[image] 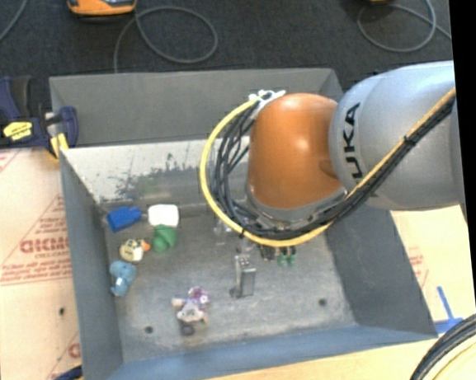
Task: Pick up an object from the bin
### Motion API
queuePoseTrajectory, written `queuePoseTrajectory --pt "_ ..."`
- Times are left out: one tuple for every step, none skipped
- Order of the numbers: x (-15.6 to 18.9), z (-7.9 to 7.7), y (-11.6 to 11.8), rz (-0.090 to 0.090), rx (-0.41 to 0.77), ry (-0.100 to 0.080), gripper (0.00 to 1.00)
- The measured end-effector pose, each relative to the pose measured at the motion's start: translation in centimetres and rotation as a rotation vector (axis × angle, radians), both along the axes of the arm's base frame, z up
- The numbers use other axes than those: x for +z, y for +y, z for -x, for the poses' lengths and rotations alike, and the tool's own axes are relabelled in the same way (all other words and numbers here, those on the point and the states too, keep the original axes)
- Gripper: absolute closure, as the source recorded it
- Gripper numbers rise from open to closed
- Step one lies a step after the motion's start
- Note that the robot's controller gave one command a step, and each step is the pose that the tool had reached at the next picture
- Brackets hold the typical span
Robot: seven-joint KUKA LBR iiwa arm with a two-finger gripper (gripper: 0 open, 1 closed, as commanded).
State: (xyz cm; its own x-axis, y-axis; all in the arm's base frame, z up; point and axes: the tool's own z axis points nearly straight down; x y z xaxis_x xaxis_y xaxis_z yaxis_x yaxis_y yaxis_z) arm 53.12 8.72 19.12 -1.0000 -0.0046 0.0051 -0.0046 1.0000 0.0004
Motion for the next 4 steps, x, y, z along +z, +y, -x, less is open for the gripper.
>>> queuePoseTrajectory --pt "0.4 -0.2 0.0 -0.001 -0.003 -0.008 0.0" --pt "-3.6 0.7 1.1 0.0 0.099 -0.01 0.0" --pt "-4.7 1.5 3.2 -0.001 0.292 -0.006 0.0" --pt "-4.9 1.8 4.2 0.0 0.411 -0.01 0.0"
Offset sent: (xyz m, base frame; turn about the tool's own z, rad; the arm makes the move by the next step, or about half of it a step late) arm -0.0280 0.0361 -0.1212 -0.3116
